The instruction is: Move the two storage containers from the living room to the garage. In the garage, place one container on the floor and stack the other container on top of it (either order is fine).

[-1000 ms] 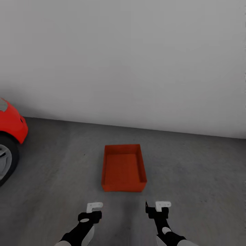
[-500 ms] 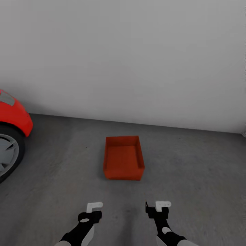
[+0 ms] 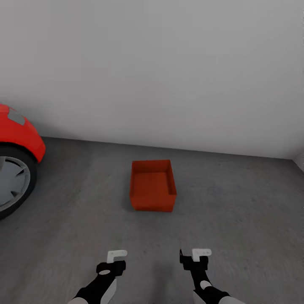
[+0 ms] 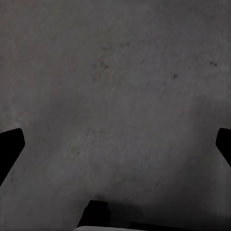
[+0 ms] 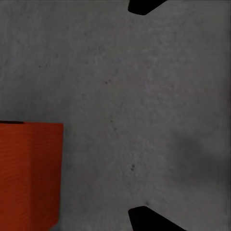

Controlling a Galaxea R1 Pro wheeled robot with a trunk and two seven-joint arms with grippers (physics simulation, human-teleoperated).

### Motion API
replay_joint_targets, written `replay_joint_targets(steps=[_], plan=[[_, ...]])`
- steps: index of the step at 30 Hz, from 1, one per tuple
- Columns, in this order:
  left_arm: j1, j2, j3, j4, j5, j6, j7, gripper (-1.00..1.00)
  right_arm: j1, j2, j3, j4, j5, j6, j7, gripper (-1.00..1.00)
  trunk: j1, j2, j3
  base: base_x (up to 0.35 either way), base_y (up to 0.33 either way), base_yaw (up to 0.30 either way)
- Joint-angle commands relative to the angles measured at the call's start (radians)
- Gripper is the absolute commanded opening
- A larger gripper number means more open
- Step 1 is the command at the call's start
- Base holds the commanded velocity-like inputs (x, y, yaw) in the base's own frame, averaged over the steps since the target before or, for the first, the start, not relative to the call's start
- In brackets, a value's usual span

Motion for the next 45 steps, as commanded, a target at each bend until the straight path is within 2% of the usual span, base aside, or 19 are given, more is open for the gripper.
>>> replay_joint_targets(steps=[1, 13, 45], plan=[[0.0, 0.0, -0.003, -0.001, 0.003, 0.002, 0.004, 1.0, -0.001, 0.0, 0.009, 0.001, 0.0, -0.001, -0.008, 1.0, 0.0, -0.001, -0.001, -0.08, 0.0, 0.0], [0.0, 0.0, -0.004, -0.001, 0.003, 0.003, 0.004, 1.0, -0.001, 0.001, 0.008, 0.001, 0.0, -0.001, -0.008, 1.0, 0.0, -0.001, -0.001, -0.018, 0.0, 0.0], [0.0, 0.0, -0.004, -0.001, 0.004, 0.003, 0.004, 1.0, -0.001, 0.001, 0.009, 0.001, 0.0, -0.001, -0.008, 1.0, -0.123, 0.223, 0.099, 0.0, 0.0, 0.0]])
